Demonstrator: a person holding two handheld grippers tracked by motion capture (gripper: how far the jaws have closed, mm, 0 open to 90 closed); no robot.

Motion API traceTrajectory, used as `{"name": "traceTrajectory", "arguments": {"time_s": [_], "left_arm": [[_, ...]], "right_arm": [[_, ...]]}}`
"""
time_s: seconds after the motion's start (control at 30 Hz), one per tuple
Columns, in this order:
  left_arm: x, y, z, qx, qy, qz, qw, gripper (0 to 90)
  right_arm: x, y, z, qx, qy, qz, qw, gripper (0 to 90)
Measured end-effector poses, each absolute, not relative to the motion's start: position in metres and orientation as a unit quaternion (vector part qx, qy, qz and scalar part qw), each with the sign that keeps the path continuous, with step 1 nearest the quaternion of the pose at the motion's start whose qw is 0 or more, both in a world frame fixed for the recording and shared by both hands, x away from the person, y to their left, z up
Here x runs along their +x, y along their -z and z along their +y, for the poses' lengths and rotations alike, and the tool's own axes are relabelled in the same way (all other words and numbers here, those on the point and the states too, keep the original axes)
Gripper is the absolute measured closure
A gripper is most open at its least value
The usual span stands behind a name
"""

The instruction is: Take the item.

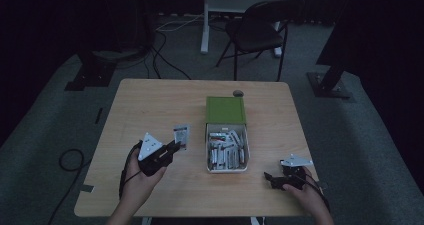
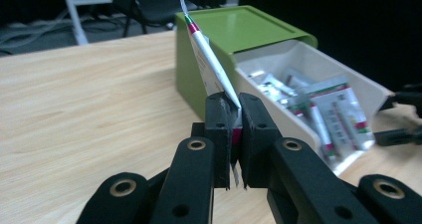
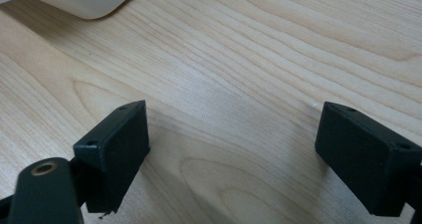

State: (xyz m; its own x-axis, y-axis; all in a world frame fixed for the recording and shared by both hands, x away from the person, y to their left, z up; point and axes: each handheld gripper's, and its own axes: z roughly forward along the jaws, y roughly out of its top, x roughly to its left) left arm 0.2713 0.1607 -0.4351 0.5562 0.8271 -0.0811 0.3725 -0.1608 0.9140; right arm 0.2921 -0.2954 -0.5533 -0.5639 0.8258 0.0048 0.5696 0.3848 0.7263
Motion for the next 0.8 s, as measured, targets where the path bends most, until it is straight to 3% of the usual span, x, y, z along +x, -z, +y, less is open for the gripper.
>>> {"name": "traceTrajectory", "arguments": {"time_s": [0.8], "left_arm": [[0.272,0.482,0.21,0.706,-0.197,0.497,0.465,84.8]], "right_arm": [[0.292,0.553,-0.296,0.429,-0.351,0.812,0.183,13.2]]}}
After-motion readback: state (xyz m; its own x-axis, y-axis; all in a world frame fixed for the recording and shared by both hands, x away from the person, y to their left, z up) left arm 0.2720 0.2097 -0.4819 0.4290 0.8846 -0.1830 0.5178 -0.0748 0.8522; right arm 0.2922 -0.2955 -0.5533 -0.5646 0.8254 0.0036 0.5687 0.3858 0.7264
